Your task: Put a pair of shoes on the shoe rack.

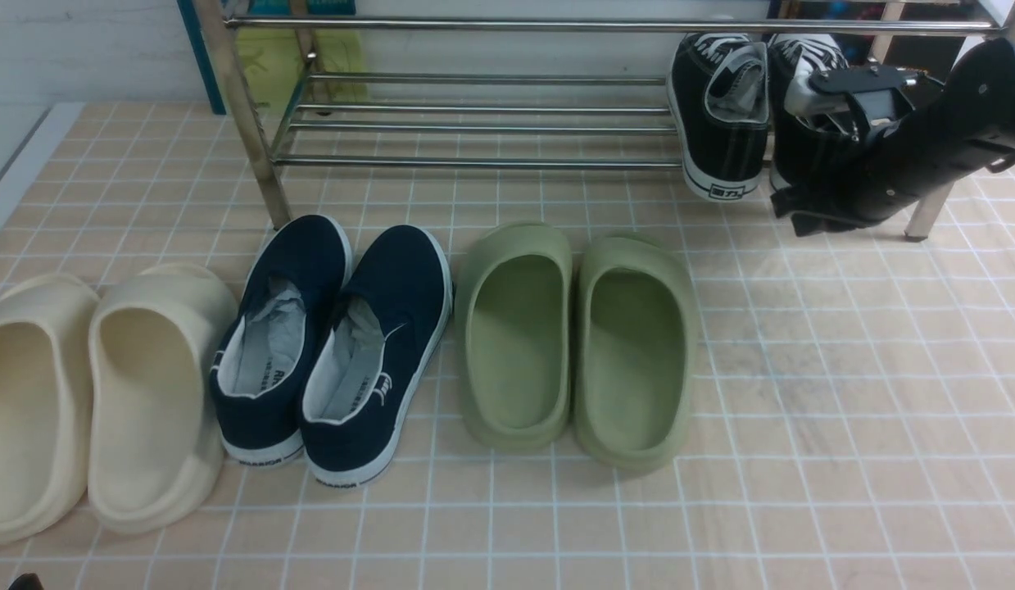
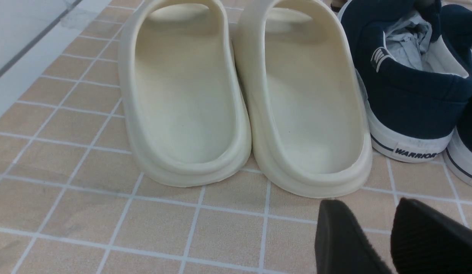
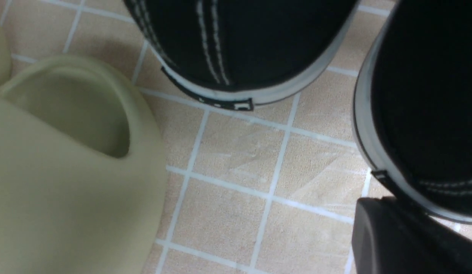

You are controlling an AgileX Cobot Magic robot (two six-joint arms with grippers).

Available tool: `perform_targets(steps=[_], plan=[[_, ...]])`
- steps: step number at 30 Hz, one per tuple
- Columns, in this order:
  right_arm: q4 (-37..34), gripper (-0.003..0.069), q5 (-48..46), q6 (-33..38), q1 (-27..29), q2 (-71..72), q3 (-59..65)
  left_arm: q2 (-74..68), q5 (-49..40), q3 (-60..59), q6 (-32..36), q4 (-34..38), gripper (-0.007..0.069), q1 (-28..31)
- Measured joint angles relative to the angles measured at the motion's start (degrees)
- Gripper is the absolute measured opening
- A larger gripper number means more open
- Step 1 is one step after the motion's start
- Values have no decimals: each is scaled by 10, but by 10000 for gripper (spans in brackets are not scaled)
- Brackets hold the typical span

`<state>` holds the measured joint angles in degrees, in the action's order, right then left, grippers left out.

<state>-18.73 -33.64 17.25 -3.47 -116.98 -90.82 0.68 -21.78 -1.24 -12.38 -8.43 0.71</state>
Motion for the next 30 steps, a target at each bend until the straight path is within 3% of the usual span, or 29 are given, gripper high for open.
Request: perform_targets(steps=[3,11,15,18,22,26,27,28,30], plan=[[3,81,-5,-12,0,3,0,0,0,0,0,0,239,0],[26,349,-39,-16,4,45,0,0,0,0,0,0,239,0],[26,391,-47,-16,4,85,0,0,0,0,0,0,239,0],[26,363,-57,-16,4,123,0,0,0,0,0,0,239,0],[29,265,-77,-16,4,177,0,0,0,0,0,0,239,0],[54,80,-110,-16,2,272,0,0,0,0,0,0,239,0],[56,80,-111,-16,2,276,0,0,0,0,0,0,239,0],[78,14,-120,-16,2,316,0,0,0,0,0,0,239,0],[103,-15,-123,-16,2,361,0,0,0,0,0,0,239,0]])
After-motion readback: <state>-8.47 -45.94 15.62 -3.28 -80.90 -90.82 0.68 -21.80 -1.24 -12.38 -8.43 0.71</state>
